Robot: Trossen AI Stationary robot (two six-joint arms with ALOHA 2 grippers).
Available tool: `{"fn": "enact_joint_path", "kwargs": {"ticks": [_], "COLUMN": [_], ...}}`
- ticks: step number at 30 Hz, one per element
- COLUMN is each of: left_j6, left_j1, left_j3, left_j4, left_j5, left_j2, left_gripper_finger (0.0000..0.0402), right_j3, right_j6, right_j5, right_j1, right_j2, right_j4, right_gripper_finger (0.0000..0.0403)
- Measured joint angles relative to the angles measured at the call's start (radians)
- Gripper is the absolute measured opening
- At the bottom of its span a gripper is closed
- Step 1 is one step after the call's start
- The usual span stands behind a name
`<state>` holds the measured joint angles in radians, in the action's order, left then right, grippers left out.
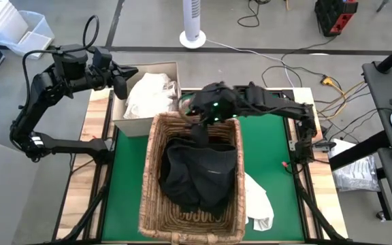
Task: Pick & Place Cloths
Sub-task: Put the black shorts into the brown basket
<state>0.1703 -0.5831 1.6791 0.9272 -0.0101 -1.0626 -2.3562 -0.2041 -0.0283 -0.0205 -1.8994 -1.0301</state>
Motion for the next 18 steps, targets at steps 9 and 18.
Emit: {"fn": "enact_joint_path", "kwargs": {"ticks": [9, 18], "left_j6": [0.005, 0.053], "left_j1": [0.000, 0.000], "left_j3": [0.000, 0.000], "left_j4": [0.000, -0.016], "left_j5": [0.000, 0.000], "left_j2": [-0.008, -0.023], "left_gripper_finger": [0.0000, 0.0000], "right_j3": [0.000, 0.001], "right_j6": [0.111, 0.146], "right_j5": [-0.110, -0.141], "right_j1": [-0.006, -0.006], "right_j2": [0.108, 0.203], "right_j4": [-0.111, -0.232], "right_gripper_finger": [0.0113, 0.0013]}}
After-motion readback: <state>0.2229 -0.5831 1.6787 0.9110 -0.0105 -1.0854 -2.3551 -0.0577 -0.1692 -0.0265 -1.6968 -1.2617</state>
